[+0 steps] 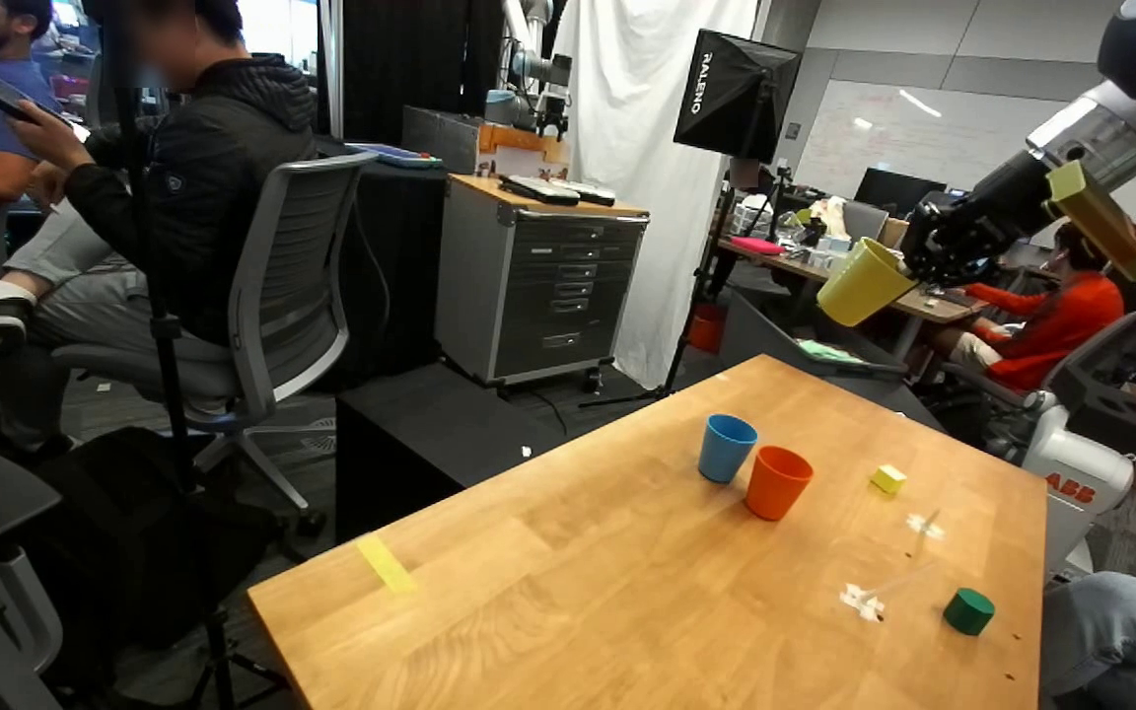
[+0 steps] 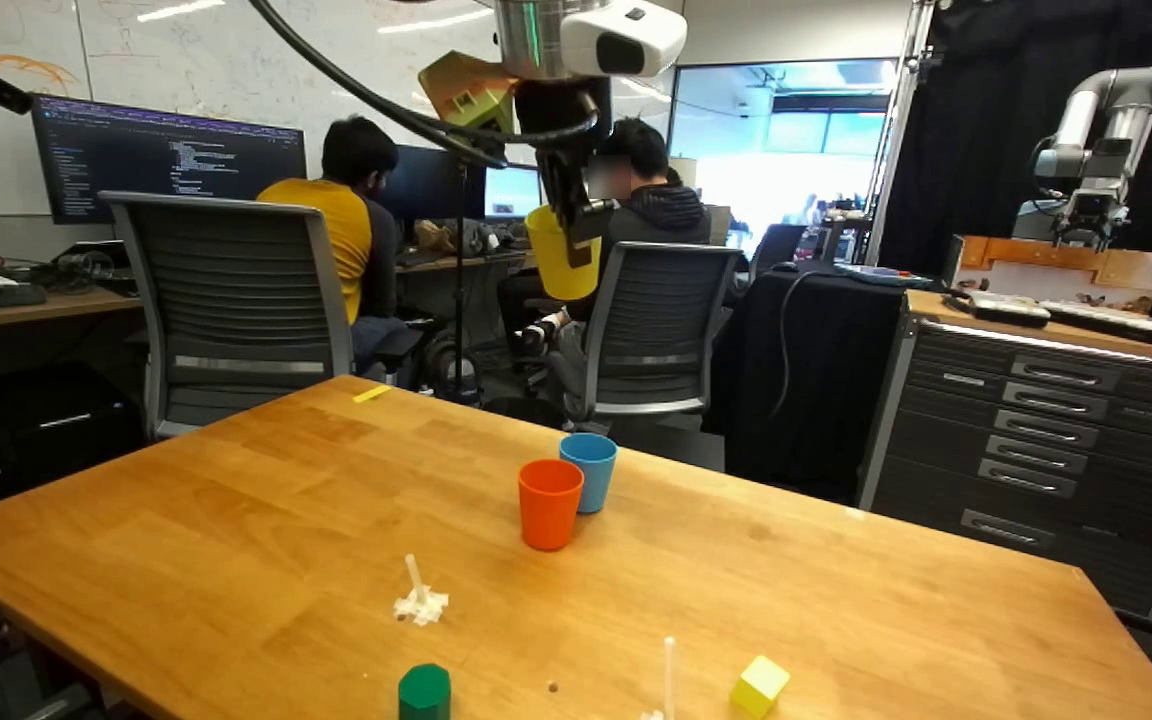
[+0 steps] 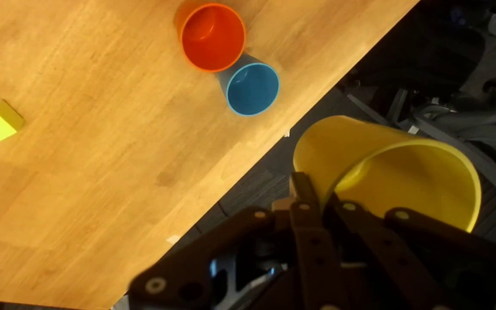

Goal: Put the yellow cup in the blue cup then place them both in the orange cup

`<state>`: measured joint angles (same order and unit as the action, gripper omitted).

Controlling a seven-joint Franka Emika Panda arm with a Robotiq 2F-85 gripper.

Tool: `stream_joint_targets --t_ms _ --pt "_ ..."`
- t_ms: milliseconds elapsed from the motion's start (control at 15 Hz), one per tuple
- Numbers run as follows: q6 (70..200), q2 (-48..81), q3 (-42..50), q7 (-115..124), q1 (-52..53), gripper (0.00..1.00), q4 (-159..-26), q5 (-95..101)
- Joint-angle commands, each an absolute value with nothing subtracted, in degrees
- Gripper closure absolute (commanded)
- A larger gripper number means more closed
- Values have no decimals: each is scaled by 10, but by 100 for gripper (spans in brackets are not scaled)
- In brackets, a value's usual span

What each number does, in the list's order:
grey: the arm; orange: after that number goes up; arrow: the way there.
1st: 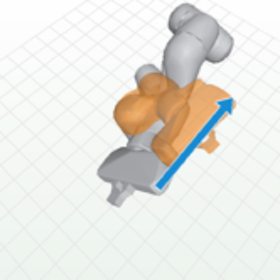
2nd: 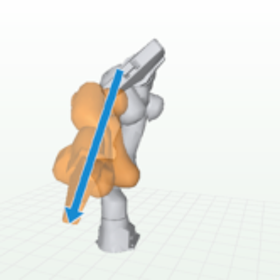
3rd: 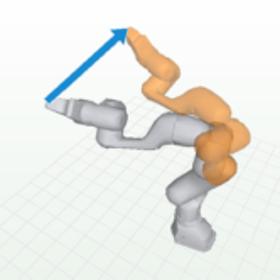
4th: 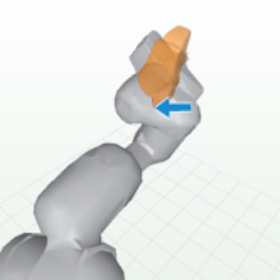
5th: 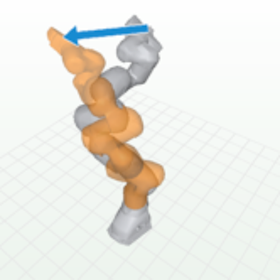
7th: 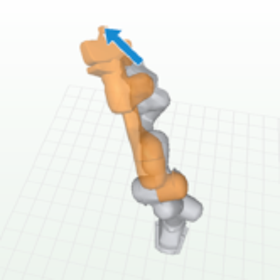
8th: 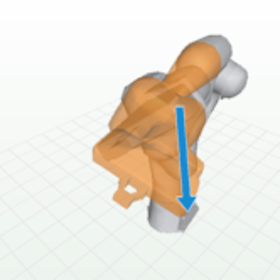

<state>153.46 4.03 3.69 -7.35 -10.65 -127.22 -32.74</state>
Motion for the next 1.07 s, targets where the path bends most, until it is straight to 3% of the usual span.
stream_joint_targets --t_ms 0,600,1000 --pt "1503 71 54 7 -100 95 -1203 -273" --pt "1344 214 82 99 -122 95 -960 -203" --pt "1348 287 70 111 -105 95 -921 -183"
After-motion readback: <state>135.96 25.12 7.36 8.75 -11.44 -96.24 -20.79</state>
